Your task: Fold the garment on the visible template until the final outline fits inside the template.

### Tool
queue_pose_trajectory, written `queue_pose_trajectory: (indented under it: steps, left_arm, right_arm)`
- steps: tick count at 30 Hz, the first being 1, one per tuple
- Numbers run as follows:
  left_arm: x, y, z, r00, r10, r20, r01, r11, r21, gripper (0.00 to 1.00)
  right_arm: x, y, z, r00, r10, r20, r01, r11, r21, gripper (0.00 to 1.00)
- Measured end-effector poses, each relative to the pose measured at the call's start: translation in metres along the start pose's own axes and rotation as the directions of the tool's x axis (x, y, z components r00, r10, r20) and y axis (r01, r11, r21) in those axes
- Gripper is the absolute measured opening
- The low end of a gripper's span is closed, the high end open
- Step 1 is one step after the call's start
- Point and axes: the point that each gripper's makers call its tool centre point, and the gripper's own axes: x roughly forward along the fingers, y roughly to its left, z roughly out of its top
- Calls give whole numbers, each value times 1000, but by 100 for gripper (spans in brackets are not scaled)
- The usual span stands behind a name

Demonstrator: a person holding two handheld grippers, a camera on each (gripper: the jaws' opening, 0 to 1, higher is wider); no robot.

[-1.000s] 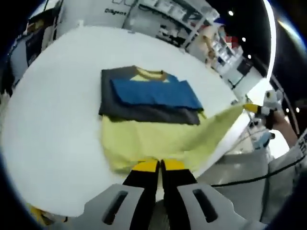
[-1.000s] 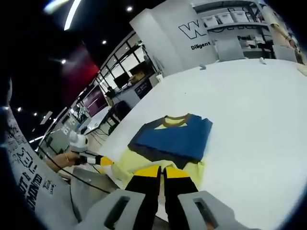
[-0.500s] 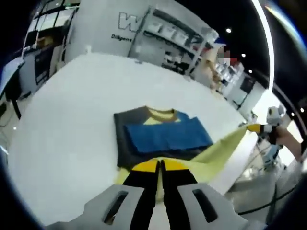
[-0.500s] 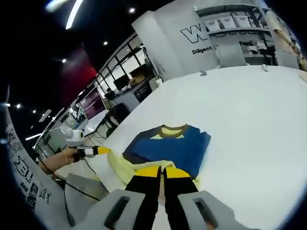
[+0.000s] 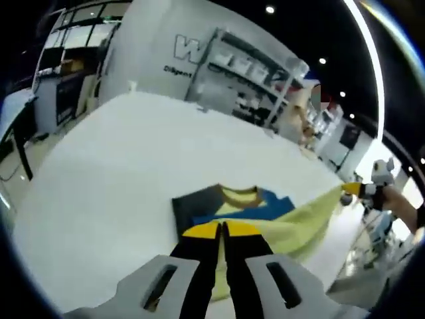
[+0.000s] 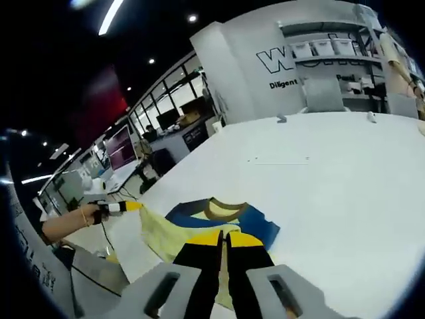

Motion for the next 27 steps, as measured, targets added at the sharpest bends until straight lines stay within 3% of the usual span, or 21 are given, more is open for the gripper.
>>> queue_pose_trajectory:
  steps: [9, 11, 12, 15, 21, 26, 27]
  left_arm:
    - [21, 23, -7, 998, 51, -30, -51, 999, -1, 5]
    - [27, 28, -11, 997, 59, -46, -58, 998, 31, 5]
    - [29, 29, -12, 997, 62, -51, -60, 997, 43, 5]
    - [34, 31, -16, 996, 65, -65, -61, 996, 66, 5]
    - [46, 40, -18, 994, 68, -91, -59, 993, 102, 5]
    - [48, 39, -18, 992, 63, -110, -37, 974, 224, 6]
    - [45, 44, -16, 990, 97, -107, -58, 946, 320, 6]
  right_arm:
    - [30, -23, -4, 1000, -10, -26, 10, 1000, 7, 0]
    - [35, -28, -5, 1000, -17, -25, 16, 1000, -4, 0]
    - [38, -33, -4, 999, -32, -28, 29, 995, -95, 0]
    - [42, -37, -10, 997, -48, -64, 36, 985, -168, 0]
    - [60, -49, -23, 996, -59, -74, 47, 987, -152, 0]
    - [63, -52, -34, 992, -64, -104, 49, 989, -138, 0]
    - [61, -50, -37, 991, -60, -120, 40, 987, -156, 0]
